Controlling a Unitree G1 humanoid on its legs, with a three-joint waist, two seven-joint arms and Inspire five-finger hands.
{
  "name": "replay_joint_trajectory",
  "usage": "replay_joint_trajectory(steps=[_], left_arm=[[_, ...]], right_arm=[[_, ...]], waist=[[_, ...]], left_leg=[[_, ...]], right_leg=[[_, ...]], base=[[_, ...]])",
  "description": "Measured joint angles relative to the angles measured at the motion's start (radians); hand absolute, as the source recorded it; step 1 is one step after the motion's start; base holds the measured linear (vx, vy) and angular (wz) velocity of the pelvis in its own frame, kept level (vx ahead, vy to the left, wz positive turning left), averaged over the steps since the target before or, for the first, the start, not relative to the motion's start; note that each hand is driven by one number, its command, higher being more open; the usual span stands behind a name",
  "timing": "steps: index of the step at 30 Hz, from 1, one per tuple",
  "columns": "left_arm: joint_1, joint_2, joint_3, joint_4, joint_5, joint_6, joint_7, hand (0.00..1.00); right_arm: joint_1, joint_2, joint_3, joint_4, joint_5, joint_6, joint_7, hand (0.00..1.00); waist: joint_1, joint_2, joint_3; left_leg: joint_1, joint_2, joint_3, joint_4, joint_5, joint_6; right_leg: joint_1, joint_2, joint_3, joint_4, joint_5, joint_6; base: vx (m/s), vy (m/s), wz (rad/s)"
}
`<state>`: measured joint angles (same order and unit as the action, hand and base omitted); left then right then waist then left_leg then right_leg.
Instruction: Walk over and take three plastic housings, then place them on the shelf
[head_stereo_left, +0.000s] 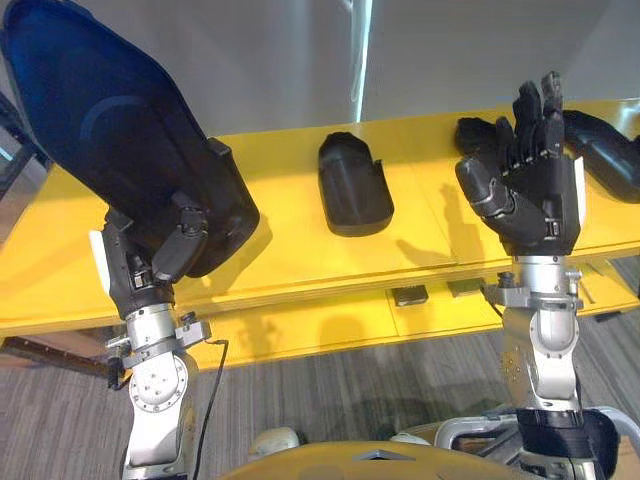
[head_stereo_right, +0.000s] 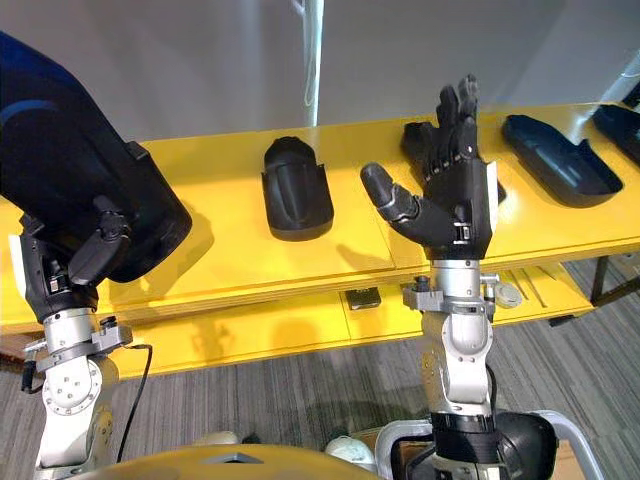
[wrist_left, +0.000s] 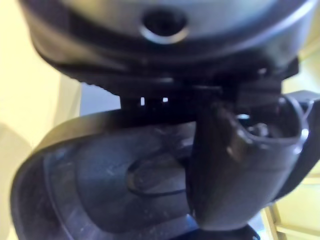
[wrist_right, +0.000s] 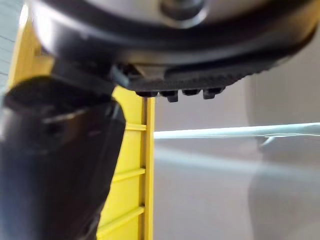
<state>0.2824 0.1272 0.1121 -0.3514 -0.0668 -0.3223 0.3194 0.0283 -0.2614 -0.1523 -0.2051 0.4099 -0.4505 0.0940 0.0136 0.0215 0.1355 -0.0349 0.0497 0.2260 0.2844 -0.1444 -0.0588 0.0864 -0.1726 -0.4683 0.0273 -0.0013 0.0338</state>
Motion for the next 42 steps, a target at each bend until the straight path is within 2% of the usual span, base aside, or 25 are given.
replay_joint_trajectory(steps=[1,2,3,4,5,6,8,9,10,12,13,14,15,17,19,20,21,23,26,28,31,34,38,40,42], left_arm=[[0.002,-0.001,-0.008,0.000,0.002,-0.004,0.001,0.00],[0.004,-0.007,-0.014,0.001,0.003,-0.004,0.002,0.00],[0.005,-0.017,-0.024,0.001,0.003,-0.005,0.005,0.00],[0.005,-0.019,-0.030,0.002,0.004,-0.006,0.007,0.00],[0.005,-0.019,-0.038,0.003,0.004,-0.007,0.008,0.00],[0.006,-0.021,-0.055,0.008,0.016,-0.020,0.009,0.00],[0.004,-0.023,-0.064,0.008,0.039,-0.042,-0.005,0.00],[-0.011,-0.009,-0.066,0.008,0.034,-0.055,-0.037,0.00],[-0.028,0.032,-0.062,0.010,0.015,-0.056,-0.063,0.00],[-0.038,0.085,-0.061,0.016,-0.012,-0.052,-0.082,0.00],[-0.051,0.111,-0.057,0.035,-0.024,-0.040,-0.091,0.00],[-0.051,0.121,-0.051,0.042,-0.051,-0.021,-0.098,0.00],[-0.050,0.122,-0.041,0.044,-0.060,-0.013,-0.104,0.00],[-0.051,0.126,-0.014,0.044,-0.099,0.001,-0.119,0.00],[-0.059,0.128,0.005,0.044,-0.130,0.020,-0.143,0.00],[-0.074,0.128,0.000,0.044,-0.137,0.057,-0.164,0.00],[-0.081,0.127,-0.005,0.044,-0.143,0.076,-0.182,0.00],[-0.084,0.125,-0.037,0.044,-0.179,0.135,-0.251,0.00],[-0.089,0.125,-0.061,0.044,-0.232,0.204,-0.316,0.00],[-0.098,0.125,-0.075,0.048,-0.267,0.267,-0.340,0.00],[-0.166,0.128,-0.081,0.119,-0.299,0.332,-0.328,0.00],[-0.239,0.140,-0.073,0.218,-0.364,0.395,-0.266,0.00],[-0.259,0.182,-0.047,0.268,-0.372,0.409,-0.210,0.00],[-0.308,0.221,-0.031,0.292,-0.366,0.415,-0.183,0.00],[-0.342,0.250,-0.014,0.314,-0.367,0.422,-0.170,0.00]], right_arm=[[0.000,0.023,-0.018,0.006,0.030,0.000,0.000,1.00],[-0.002,0.042,-0.022,0.009,0.060,-0.007,-0.004,1.00],[-0.006,0.061,-0.017,0.016,0.096,-0.021,-0.007,1.00],[-0.009,0.070,-0.005,0.020,0.113,-0.036,-0.017,1.00],[-0.010,0.071,0.005,0.029,0.118,-0.053,-0.022,1.00],[-0.016,0.069,0.026,0.047,0.117,-0.076,-0.037,1.00],[-0.020,0.066,0.037,0.051,0.107,-0.091,-0.063,1.00],[-0.021,0.082,0.040,0.061,0.102,-0.103,-0.097,1.00],[-0.023,0.125,0.045,0.088,0.080,-0.105,-0.139,1.00],[-0.022,0.153,0.071,0.108,0.045,-0.102,-0.168,1.00],[-0.022,0.161,0.091,0.117,0.014,-0.099,-0.178,1.00],[-0.022,0.162,0.109,0.116,-0.020,-0.096,-0.184,1.00],[-0.022,0.162,0.117,0.116,-0.036,-0.096,-0.181,1.00],[-0.022,0.160,0.135,0.107,-0.051,-0.096,-0.161,1.00],[-0.018,0.158,0.133,0.080,-0.051,-0.081,-0.161,1.00],[-0.010,0.149,0.120,0.070,-0.048,-0.070,-0.160,1.00],[-0.005,0.142,0.112,0.070,-0.048,-0.061,-0.158,1.00],[0.012,0.105,0.084,0.071,-0.048,-0.006,-0.146,1.00],[0.044,0.074,0.051,0.067,-0.046,0.031,-0.116,1.00],[0.094,0.058,0.028,0.044,-0.037,0.067,-0.090,1.00],[0.158,0.059,0.005,0.035,-0.017,0.090,-0.064,1.00],[0.220,0.063,0.019,0.035,-0.013,0.113,-0.029,1.00],[0.285,0.071,0.080,0.036,-0.021,0.155,-0.025,1.00],[0.337,0.073,0.107,0.064,-0.080,0.199,-0.042,1.00],[0.359,0.075,0.115,0.117,-0.094,0.220,-0.040,1.00]], waist=[[-0.002,0.004,0.004],[-0.002,-0.005,0.011],[0.002,-0.002,0.010],[0.002,0.002,0.010],[0.001,0.007,0.009],[-0.002,0.030,0.004],[-0.017,0.081,-0.009],[-0.030,0.093,-0.011],[-0.032,0.038,0.007],[-0.023,-0.011,0.018],[-0.014,-0.024,0.022],[-0.012,-0.025,0.022],[-0.012,-0.023,0.023],[-0.016,-0.022,0.023],[-0.019,-0.029,0.018],[-0.023,-0.026,0.018],[-0.027,-0.022,0.017],[-0.048,0.003,0.006],[-0.051,0.016,-0.002],[-0.072,0.023,-0.008],[-0.089,0.026,-0.009],[-0.107,0.025,-0.009],[-0.125,0.027,-0.010],[-0.125,0.029,-0.010],[-0.127,0.030,-0.010]], left_leg=[[-0.035,0.068,0.055,0.094,-0.020,0.022],[-0.056,0.128,0.078,0.143,-0.024,0.010],[-0.067,0.194,0.078,0.179,-0.014,-0.013],[-0.061,0.223,0.071,0.184,-0.004,-0.022],[-0.053,0.234,0.061,0.182,0.005,-0.020],[-0.018,0.240,0.057,0.162,0.026,-0.020],[0.017,0.237,0.074,0.105,0.052,-0.020],[0.055,0.220,0.099,0.049,-0.037,-0.106],[0.075,0.165,0.116,0.039,-0.037,-0.098],[0.073,0.127,0.131,0.044,-0.050,-0.074],[0.070,0.118,0.144,0.044,-0.056,-0.061],[0.077,0.118,0.163,0.032,-0.056,-0.052],[0.084,0.118,0.173,0.018,-0.052,-0.046],[0.095,0.126,0.203,-0.012,-0.044,-0.042],[0.089,0.128,0.229,-0.013,-0.044,-0.046],[0.088,0.127,0.233,-0.014,-0.042,-0.050],[0.089,0.130,0.232,-0.015,-0.040,-0.055],[0.100,0.147,0.235,-0.045,-0.022,-0.074],[0.135,0.165,0.265,-0.099,0.003,-0.097],[0.161,0.175,0.289,-0.144,0.028,-0.110],[0.192,0.172,0.318,-0.188,0.050,-0.117],[0.199,0.166,0.352,-0.203,0.057,-0.119],[0.198,0.169,0.367,-0.229,0.079,-0.123],[0.197,0.171,0.369,-0.248,0.095,-0.125],[0.197,0.169,0.371,-0.258,0.102,-0.125]], right_leg=[[0.003,-0.021,-0.019,0.011,-0.001,0.000],[0.005,-0.036,-0.023,0.016,0.000,0.001],[0.005,-0.063,-0.023,0.030,0.003,0.009],[0.003,-0.085,-0.018,0.048,0.002,0.022],[-0.001,-0.104,-0.013,0.064,-0.002,0.038],[-0.019,-0.145,0.013,0.112,-0.018,0.072],[-0.038,-0.157,0.029,0.140,-0.017,0.107],[-0.045,-0.170,0.036,0.162,-0.007,0.142],[-0.045,-0.230,0.062,0.166,0.018,0.154],[-0.055,-0.266,0.061,0.160,0.063,0.145],[-0.072,-0.272,0.061,0.160,0.116,0.131],[-0.085,-0.268,0.060,0.160,0.157,0.103],[-0.092,-0.261,0.060,0.161,0.168,0.091],[-0.102,-0.205,0.058,0.140,0.154,0.073],[-0.096,-0.182,0.051,0.081,0.156,0.071],[-0.088,-0.173,0.049,0.060,0.156,0.072],[-0.085,-0.168,0.047,0.053,0.157,0.073],[-0.078,-0.139,0.046,0.029,0.157,0.073],[-0.073,-0.104,0.058,-0.001,0.158,0.074],[-0.069,-0.079,0.062,-0.022,0.158,0.074],[-0.072,-0.068,0.081,-0.030,0.158,0.074],[-0.093,-0.066,0.106,-0.035,0.158,0.075],[-0.106,-0.050,0.115,-0.050,0.162,0.081],[-0.115,-0.043,0.116,-0.049,0.163,0.080],[-0.120,-0.042,0.116,-0.049,0.164,0.079]], base=[[-0.05,0.068,0.49],[-0.04,0.143,0.35],[-0.01,0.184,0.08],[0.00,0.240,-0.05],[-0.02,0.387,-0.24],[-0.04,0.550,-0.24],[-0.04,0.527,-0.07],[-0.03,0.530,0.08],[-0.04,0.607,0.03],[-0.06,0.335,-0.13],[-0.10,0.346,-0.22],[-0.08,0.271,-0.27],[-0.04,0.130,-0.32],[-0.01,0.050,-0.39],[0.02,-0.013,-0.36],[0.03,-0.027,-0.18],[0.05,-0.053,-0.05],[0.07,-0.098,-0.06],[0.06,-0.090,-0.26],[0.05,-0.102,-0.27],[-0.01,-0.045,-0.26],[-0.09,-0.031,-0.28],[-0.06,-0.057,-0.10],[-0.03,-0.052,0.01],[-0.03,-0.030,-0.01]])
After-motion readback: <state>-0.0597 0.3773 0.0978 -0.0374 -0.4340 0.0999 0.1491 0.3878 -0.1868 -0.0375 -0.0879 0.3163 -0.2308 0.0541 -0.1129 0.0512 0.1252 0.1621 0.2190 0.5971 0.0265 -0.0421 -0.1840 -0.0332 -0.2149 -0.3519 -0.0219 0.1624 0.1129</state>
